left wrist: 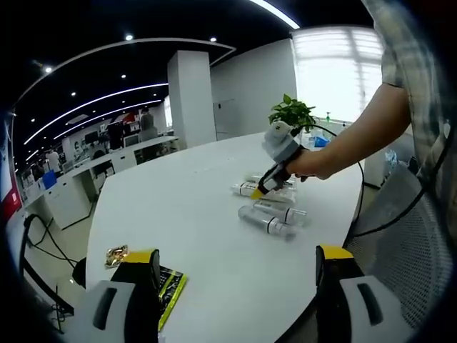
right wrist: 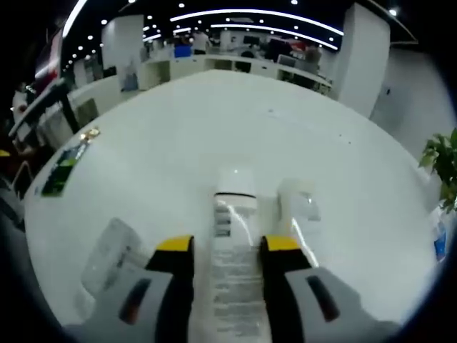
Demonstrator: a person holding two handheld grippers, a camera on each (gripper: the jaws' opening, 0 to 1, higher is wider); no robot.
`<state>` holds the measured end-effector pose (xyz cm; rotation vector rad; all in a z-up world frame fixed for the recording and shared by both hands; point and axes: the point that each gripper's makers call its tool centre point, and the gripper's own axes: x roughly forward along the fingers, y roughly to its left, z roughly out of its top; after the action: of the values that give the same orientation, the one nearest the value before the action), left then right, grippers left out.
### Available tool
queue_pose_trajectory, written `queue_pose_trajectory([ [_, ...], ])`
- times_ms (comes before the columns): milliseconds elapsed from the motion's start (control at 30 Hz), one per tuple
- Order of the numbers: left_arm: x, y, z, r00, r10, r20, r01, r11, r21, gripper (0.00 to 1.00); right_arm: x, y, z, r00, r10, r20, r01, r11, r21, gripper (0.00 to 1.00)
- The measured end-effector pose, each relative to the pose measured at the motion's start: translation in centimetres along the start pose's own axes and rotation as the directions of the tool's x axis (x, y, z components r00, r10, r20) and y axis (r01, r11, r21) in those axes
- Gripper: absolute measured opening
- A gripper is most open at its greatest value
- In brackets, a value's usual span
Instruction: Arrange the skincare products in the storage area until every visible bottle or jar stands upright without overlapping.
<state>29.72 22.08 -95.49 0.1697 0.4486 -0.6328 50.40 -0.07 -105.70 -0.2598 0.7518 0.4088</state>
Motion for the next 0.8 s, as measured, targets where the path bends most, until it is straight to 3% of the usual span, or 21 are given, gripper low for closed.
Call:
queue_pose_trajectory([
  [333, 0.0, -0.3, 0.0, 1.0, -0.015, 0.004, 0.015, 1.0, 0.0, 0.92, 0.4, 0.4, -0.3, 0.999, 0.042, -0.019, -0.044, 0.994, -0.102, 0.3],
  [400, 0.1, -0.4, -0.1, 1.0, -0.019, -0.001, 0.019, 1.0, 0.0, 0.92, 0.5, 0.9, 0.1, 0.996, 0.086, 0.001, -0.085, 0.985, -0.151, 0.29],
  [533, 0.1, -0.6, 0.0, 1.0, -0.028, 0.003, 0.028, 1.0, 0.0, 0.92, 0.4, 0.8, 0.1, 0.996, 0.092, 0.0, -0.091, 0.986, -0.138, 0.23],
  [733, 0.2, -0.6, -0.1, 0.999, -0.041, -0.005, 0.041, 0.998, -0.046, 0.93, 0.2, 1.4, 0.4, 0.987, 0.158, 0.004, -0.157, 0.983, -0.091, 0.18],
  [800, 0.4, -1.0, -0.3, 0.998, -0.054, -0.013, 0.053, 0.998, -0.036, 0.93, -0.6, 1.3, 1.4, 0.986, 0.156, 0.06, -0.151, 0.986, -0.073, 0.17],
])
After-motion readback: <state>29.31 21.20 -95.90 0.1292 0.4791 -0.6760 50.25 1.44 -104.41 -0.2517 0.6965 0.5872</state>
